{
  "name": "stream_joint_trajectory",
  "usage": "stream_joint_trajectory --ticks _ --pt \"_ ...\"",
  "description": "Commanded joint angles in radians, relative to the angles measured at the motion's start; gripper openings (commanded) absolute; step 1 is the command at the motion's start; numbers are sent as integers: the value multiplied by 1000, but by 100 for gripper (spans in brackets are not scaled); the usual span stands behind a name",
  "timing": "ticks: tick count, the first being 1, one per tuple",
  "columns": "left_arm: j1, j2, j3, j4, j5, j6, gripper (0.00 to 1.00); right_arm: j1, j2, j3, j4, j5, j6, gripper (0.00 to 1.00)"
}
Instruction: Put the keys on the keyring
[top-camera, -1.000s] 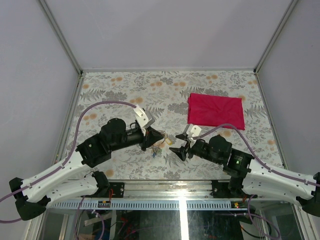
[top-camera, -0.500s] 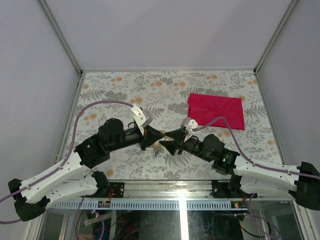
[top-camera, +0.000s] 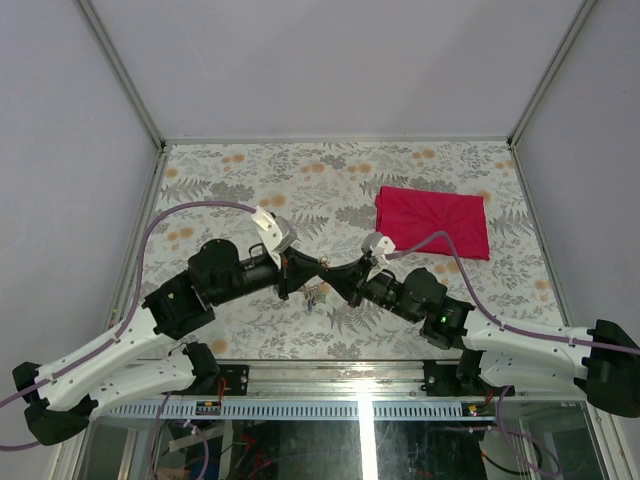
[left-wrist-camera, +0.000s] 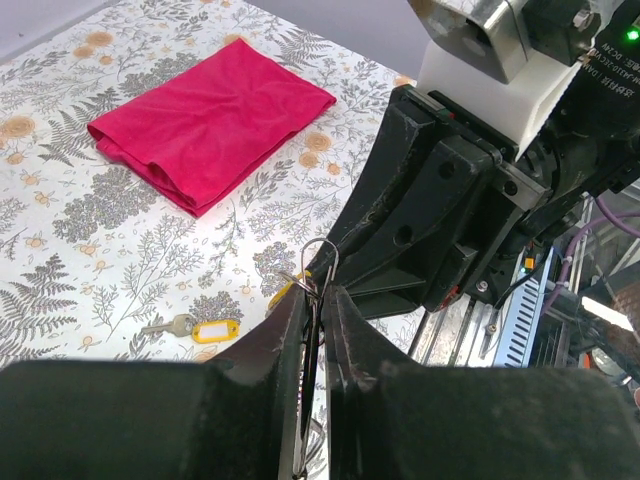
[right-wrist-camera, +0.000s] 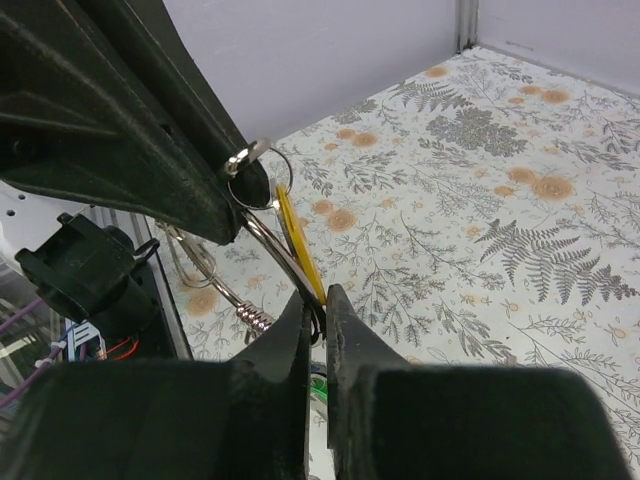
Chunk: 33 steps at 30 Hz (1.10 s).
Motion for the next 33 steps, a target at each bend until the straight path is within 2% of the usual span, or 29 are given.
stream_joint_trajectory --ticks 1,9,16,22,29,33 --pt "-6 -45 -17 122 -39 -28 7 -4 -45 15 24 41 0 0" --pt "-6 -62 -36 125 -77 -38 26 -5 -104 56 -61 40 9 0" --pt "-5 -75 -27 110 -77 -25 32 -5 -125 47 -38 59 39 0" --pt "-5 -124 -17 99 -36 -3 37 -5 -145 27 28 96 100 0" --pt "-5 -195 -8 100 29 32 53 -4 -183 0 119 140 173 0" --pt "-6 -211 1 92 99 71 56 -5 -191 16 126 123 181 0"
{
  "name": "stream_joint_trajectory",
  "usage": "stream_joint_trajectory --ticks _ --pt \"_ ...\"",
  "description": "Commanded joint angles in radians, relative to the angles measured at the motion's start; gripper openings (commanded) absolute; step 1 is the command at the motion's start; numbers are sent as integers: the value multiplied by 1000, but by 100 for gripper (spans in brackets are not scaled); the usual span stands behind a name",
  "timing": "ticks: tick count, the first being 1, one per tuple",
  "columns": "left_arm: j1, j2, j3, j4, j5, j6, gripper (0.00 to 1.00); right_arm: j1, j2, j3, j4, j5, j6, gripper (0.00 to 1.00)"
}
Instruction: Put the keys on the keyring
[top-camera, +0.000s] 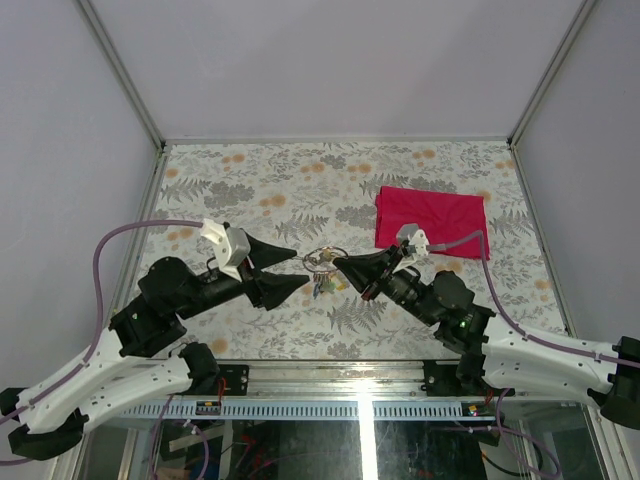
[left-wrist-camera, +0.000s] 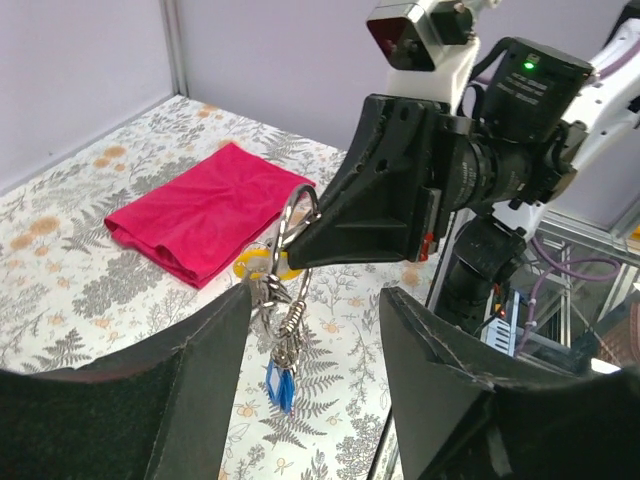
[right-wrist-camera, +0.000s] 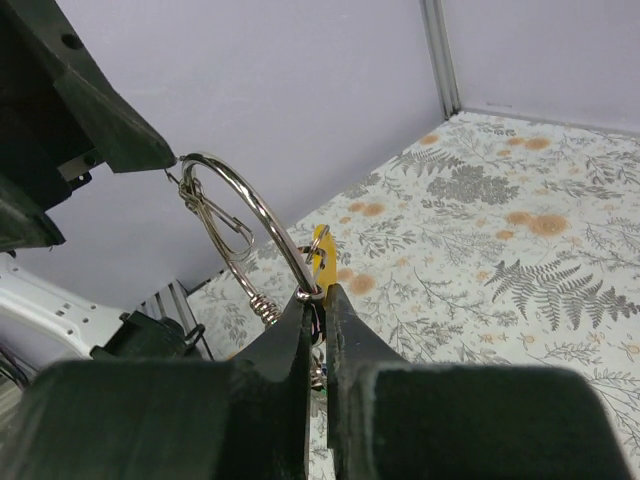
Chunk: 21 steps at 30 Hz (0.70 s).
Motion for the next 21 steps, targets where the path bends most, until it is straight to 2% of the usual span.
stream_joint_trajectory --ticks 1,6,17,21 --pt "-6 -15 38 42 99 62 56 -2 -35 27 139 13 41 0" --pt "-5 -12 41 31 113 96 56 -3 -34 49 153 -30 45 0" --pt "-6 -57 31 21 17 122 56 -3 -49 41 214 -103 16 0" --pt "-5 -70 36 1 12 131 50 -2 -55 43 217 -112 10 0"
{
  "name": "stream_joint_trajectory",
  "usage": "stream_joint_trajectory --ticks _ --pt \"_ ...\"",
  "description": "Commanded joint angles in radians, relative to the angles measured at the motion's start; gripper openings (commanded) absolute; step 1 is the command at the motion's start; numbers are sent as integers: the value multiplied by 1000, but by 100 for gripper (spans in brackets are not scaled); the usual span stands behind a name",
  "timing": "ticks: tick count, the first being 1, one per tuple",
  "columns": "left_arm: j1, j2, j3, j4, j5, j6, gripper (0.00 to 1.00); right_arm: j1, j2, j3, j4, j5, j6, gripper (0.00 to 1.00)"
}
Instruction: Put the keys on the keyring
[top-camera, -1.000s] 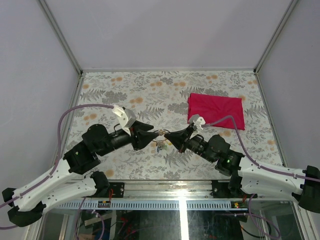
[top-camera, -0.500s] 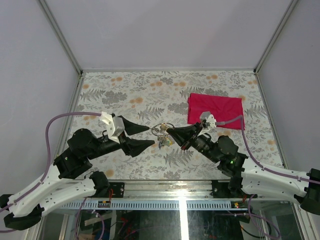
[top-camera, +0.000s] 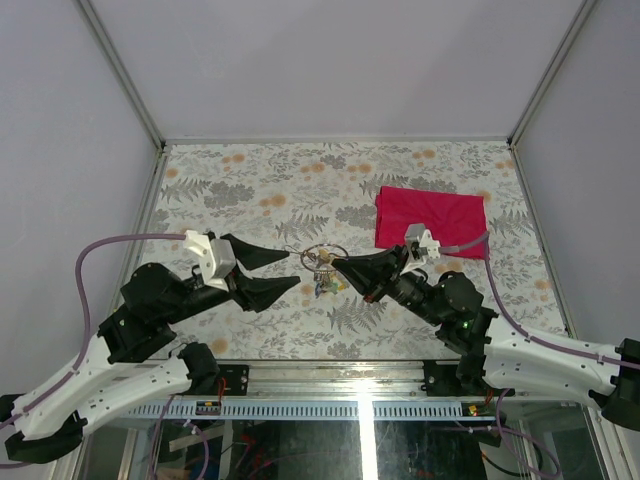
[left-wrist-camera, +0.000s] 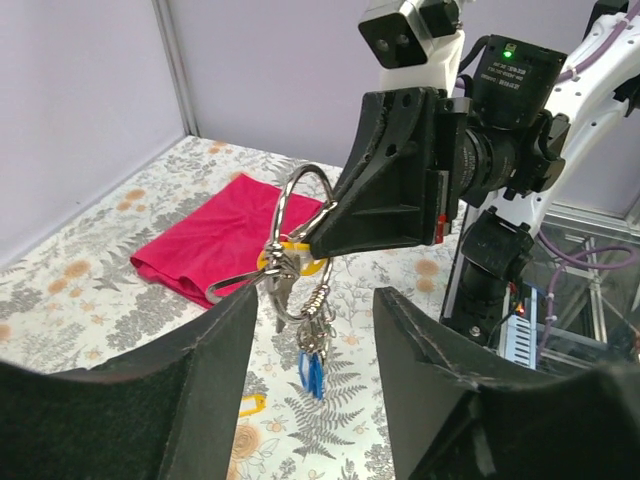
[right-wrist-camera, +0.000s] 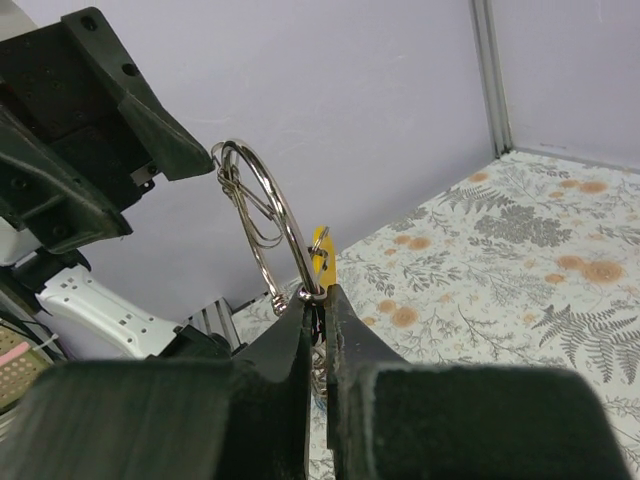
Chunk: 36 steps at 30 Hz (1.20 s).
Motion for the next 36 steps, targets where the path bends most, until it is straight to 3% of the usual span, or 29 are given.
stream_joint_trajectory --ticks 1,8,17,31,34,36 --pt "-5 -17 20 7 -24 27 49 -3 -35 43 125 -29 -13 0" --pt "-6 -17 -2 23 -10 1 53 -3 -40 56 150 -47 -10 0" --pt "-6 3 -50 165 37 -71 55 -3 -25 74 164 -78 -1 0" --pt "-6 72 -31 240 125 -89 15 -3 -20 83 145 -97 1 0" --pt "-6 74 -28 245 131 -91 1 -2 -25 81 134 -97 -2 0" --pt "-5 74 -24 241 133 -91 0 -3 -35 83 116 -97 -12 1"
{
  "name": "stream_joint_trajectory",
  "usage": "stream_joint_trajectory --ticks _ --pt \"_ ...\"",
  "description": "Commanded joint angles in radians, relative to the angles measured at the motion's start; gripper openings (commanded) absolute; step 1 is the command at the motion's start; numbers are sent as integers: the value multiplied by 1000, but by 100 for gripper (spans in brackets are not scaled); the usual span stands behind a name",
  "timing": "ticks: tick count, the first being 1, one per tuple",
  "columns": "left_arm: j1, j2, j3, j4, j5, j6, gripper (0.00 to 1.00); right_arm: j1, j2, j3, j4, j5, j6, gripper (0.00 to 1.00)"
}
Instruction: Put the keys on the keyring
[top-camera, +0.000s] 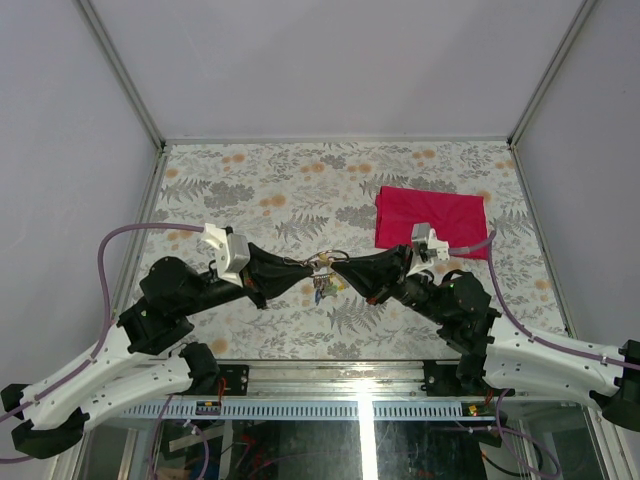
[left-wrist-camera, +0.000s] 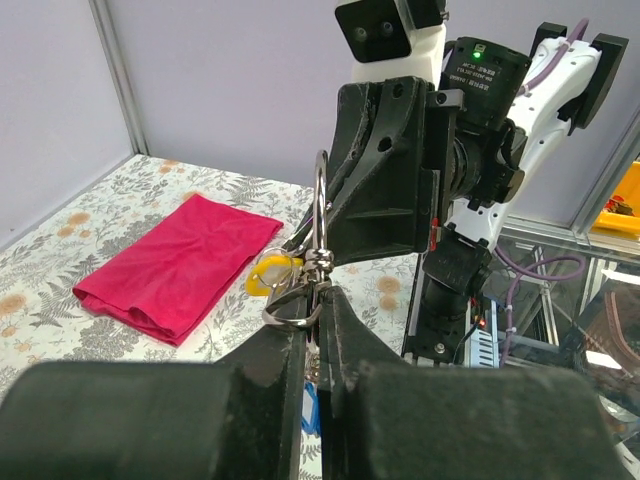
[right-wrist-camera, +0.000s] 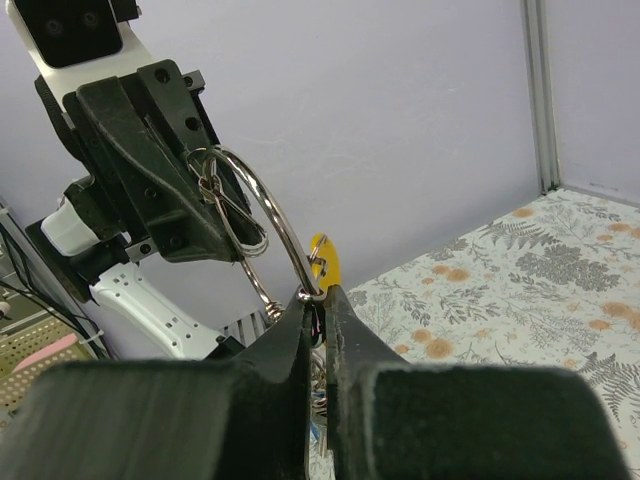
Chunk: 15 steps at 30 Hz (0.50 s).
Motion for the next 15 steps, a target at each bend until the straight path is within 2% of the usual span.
stream_joint_trajectory --ticks 1,4,7,9,15 --pt "-6 2 19 70 34 -12 0 -4 -31 60 46 1 -26 4" --pt "-5 1 28 47 29 -6 0 -3 -67 65 -21 7 -69 15" --pt "-6 -1 35 20 22 5 0 -3 -122 80 -128 21 -135 33" --pt "-6 -5 40 7 17 17 0 -2 -161 94 -216 28 -190 42" --pt "-5 -13 67 -55 41 77 0 -4 -261 194 -546 7 -322 46"
